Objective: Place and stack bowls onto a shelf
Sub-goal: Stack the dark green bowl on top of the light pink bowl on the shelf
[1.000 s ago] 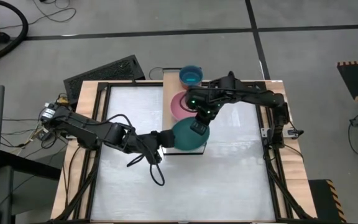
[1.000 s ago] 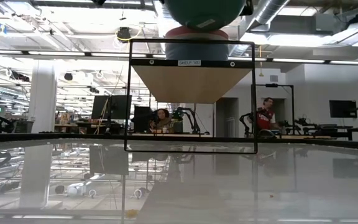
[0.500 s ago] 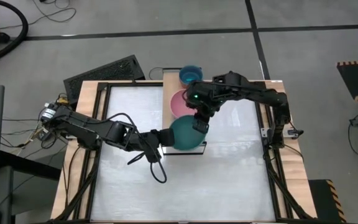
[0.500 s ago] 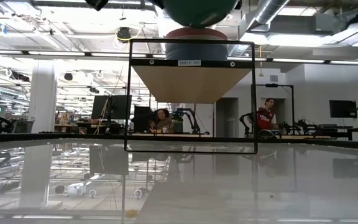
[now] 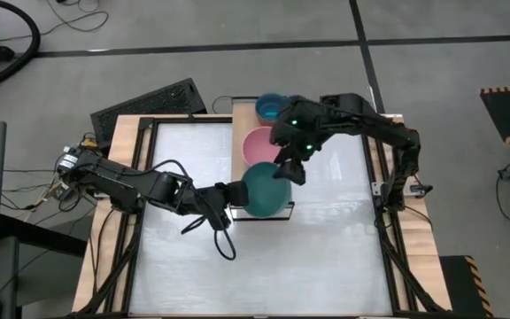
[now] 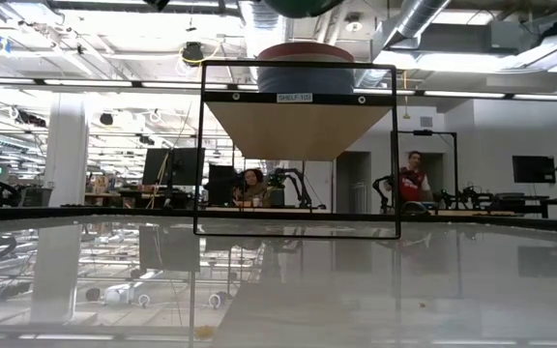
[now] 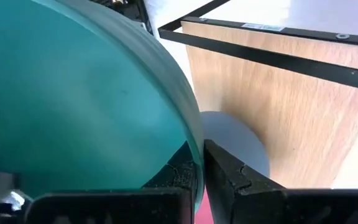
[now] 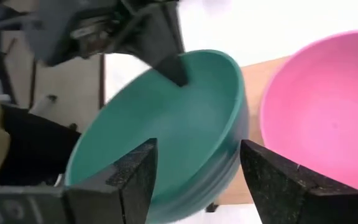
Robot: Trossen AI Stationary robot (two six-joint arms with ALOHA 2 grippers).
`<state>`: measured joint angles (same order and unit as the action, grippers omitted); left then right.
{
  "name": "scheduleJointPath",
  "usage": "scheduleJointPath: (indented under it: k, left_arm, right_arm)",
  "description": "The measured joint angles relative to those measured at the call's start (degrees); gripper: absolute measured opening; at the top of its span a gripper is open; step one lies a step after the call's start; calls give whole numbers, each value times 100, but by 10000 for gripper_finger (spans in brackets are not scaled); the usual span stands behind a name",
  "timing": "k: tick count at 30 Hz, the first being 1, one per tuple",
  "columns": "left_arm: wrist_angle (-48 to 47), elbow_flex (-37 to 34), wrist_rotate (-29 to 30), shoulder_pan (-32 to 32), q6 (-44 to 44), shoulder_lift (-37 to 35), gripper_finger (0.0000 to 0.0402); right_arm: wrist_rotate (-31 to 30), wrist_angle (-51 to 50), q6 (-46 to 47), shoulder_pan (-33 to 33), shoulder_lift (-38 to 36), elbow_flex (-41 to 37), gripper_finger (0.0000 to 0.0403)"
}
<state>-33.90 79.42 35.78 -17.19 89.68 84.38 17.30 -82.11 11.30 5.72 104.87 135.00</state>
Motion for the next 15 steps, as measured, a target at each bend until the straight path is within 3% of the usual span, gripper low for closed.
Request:
scheduleJointPath:
  k: [8,15]
  left_arm:
    - [65,0,622,2,-105,0,0]
    - [51,0,917,304,-141,-136,0]
  right_arm:
    - [380,486,90,210,-813,-26,249]
    - [-187,475,500,387,-1593,-26,249]
